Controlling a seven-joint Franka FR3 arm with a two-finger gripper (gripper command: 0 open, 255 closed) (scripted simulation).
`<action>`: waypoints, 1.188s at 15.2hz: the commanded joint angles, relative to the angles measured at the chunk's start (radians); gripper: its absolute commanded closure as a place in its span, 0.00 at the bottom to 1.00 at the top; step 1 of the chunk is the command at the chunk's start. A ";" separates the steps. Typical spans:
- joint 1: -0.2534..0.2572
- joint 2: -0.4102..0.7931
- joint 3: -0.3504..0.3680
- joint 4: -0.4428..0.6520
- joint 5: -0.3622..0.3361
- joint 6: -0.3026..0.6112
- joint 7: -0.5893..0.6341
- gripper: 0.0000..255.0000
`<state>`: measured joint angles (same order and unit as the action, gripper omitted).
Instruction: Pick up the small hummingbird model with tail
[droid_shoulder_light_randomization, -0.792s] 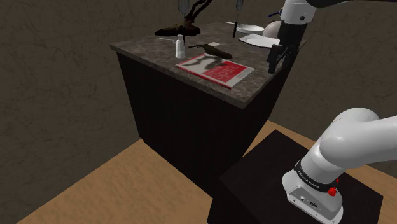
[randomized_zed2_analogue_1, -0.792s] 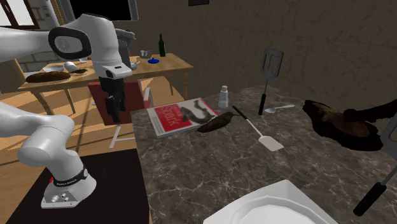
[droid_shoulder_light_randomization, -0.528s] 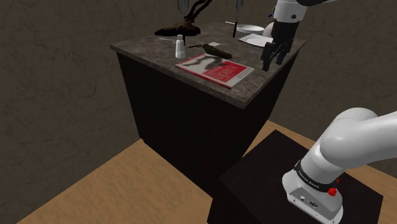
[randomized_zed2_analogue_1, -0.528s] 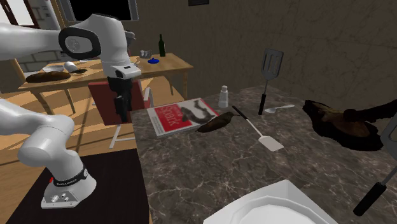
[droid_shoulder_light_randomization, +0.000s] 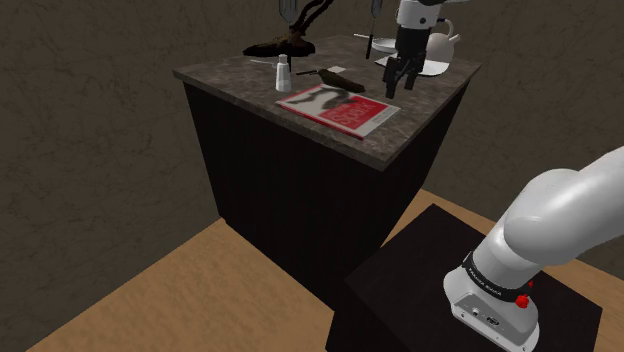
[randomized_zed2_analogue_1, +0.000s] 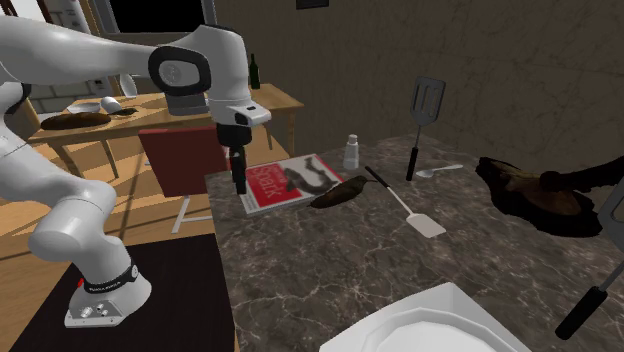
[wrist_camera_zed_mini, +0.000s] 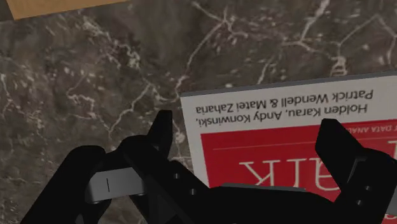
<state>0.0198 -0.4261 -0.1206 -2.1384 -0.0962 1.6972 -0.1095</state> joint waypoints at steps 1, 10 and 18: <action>0.005 0.086 -0.012 0.076 0.006 0.011 -0.029 0.00; 0.010 0.458 -0.046 0.463 0.064 -0.004 -0.156 0.00; -0.028 0.855 -0.041 0.999 0.132 -0.147 -0.251 0.00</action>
<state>0.0007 0.3693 -0.1629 -1.2280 0.0268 1.5795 -0.3476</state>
